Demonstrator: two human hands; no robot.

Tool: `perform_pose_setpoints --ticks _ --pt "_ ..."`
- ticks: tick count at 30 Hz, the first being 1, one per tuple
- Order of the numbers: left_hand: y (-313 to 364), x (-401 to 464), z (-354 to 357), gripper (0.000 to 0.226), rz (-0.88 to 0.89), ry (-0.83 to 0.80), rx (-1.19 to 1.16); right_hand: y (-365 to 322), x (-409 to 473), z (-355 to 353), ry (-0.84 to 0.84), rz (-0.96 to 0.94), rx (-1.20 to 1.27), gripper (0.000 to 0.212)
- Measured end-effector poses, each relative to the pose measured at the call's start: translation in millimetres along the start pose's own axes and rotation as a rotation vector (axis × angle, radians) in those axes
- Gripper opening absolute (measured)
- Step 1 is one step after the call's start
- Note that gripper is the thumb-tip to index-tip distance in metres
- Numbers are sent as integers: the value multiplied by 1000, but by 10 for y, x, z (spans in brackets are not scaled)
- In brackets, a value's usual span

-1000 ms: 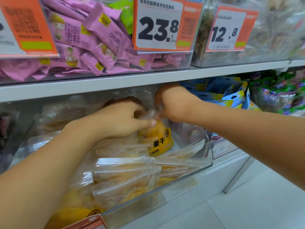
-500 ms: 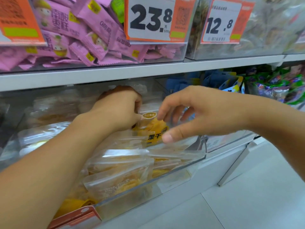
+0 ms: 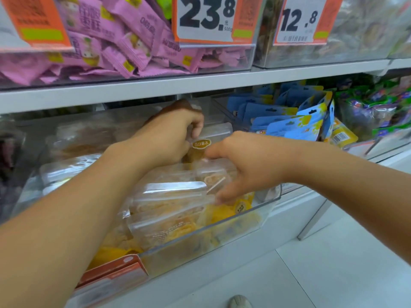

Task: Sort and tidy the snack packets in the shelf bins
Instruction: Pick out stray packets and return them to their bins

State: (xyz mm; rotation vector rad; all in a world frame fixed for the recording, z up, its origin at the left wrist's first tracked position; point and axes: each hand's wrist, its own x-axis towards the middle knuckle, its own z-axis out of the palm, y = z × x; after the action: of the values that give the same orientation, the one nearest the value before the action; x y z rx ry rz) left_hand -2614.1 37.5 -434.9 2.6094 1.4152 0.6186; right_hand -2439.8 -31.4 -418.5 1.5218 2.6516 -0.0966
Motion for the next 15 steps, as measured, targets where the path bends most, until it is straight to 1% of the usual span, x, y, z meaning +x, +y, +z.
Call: perform_pose_setpoints --ticks 1,4,5,7,9,10,12,13,14,15 --pt "0 13 6 32 -12 -26 -6 -43 16 34 6 -7 -19 55" --pt "18 32 8 42 -41 -111 5 -38 23 33 85 -7 -32 39" --pt "2 45 13 42 -44 -134 11 5 20 1 107 -4 -22 35" --pt "-7 54 -4 32 -38 -169 47 72 50 -69 113 1 -18 25" --pt "-8 57 -39 16 -28 -188 57 91 140 -119 86 1 -16 14" --pt "5 52 -61 22 -25 -195 28 100 207 -128 90 0 -27 13" --pt "6 41 -107 49 -74 -240 -85 154 353 -102 139 29 -90 25" --pt "2 28 -130 56 -90 -281 -108 205 416 -68 168 76 -102 31" --pt "1 14 -147 58 -74 -335 -98 255 462 -33 201 128 -84 35" --pt "-24 7 -143 55 -44 -390 -26 302 498 8 233 171 -51 38"
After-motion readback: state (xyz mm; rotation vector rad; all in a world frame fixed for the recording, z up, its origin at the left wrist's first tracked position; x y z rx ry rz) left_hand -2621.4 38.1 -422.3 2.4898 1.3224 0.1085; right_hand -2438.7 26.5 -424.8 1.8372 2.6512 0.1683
